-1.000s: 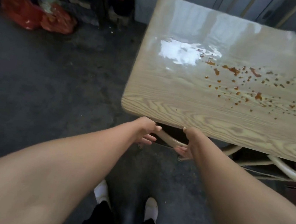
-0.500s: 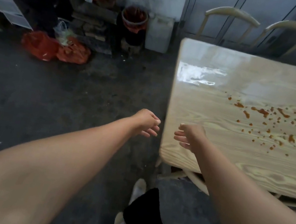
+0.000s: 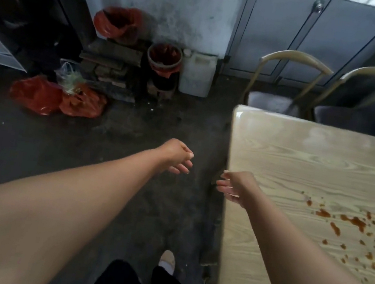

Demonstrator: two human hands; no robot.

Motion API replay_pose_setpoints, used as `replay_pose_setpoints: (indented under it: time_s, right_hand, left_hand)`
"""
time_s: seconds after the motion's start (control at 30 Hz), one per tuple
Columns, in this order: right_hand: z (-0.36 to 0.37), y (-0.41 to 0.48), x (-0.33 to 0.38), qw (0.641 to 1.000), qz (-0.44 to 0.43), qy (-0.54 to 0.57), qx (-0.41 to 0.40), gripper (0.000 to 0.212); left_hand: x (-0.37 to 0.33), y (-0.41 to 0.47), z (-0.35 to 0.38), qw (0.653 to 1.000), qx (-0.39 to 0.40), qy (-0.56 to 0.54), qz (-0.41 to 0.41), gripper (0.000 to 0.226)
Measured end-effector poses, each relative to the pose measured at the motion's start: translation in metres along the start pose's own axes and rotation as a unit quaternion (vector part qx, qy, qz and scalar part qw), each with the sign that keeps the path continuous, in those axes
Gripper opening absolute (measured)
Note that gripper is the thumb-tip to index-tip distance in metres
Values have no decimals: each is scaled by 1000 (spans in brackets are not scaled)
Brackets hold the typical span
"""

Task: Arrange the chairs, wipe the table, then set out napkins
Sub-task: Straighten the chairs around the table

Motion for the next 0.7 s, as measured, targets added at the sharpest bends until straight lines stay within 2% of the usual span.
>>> replay_pose_setpoints:
  time_s: [0.13, 0.3, 0.4, 0.53, 0.7]
  right_hand:
    - [15, 26, 67, 1000, -7, 23, -6, 15]
    - [30, 68, 146, 997, -11, 74, -24, 29]
    - [34, 89, 186, 993, -4, 109, -45, 25]
    - [26, 111, 227, 986, 11, 155, -69, 16]
    - [-8, 148, 276, 972, 20, 207, -107, 13]
  left_hand:
    - [-39, 47, -39, 1000, 21, 12, 3, 17]
    - [-99, 117, -96, 998, 39, 43, 24, 19]
    - [-140, 158, -123, 996, 55, 67, 34, 16]
    - [-195, 204, -136, 991, 84, 91, 45, 19]
    - [-261, 265, -125, 982, 121, 130, 56, 21]
Point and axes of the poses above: each hand's wrist, its own y-axis towards the middle knuckle, its own z-axis out of the palm, x = y × z, the point moved 5 cm from there along y, towards the middle knuckle
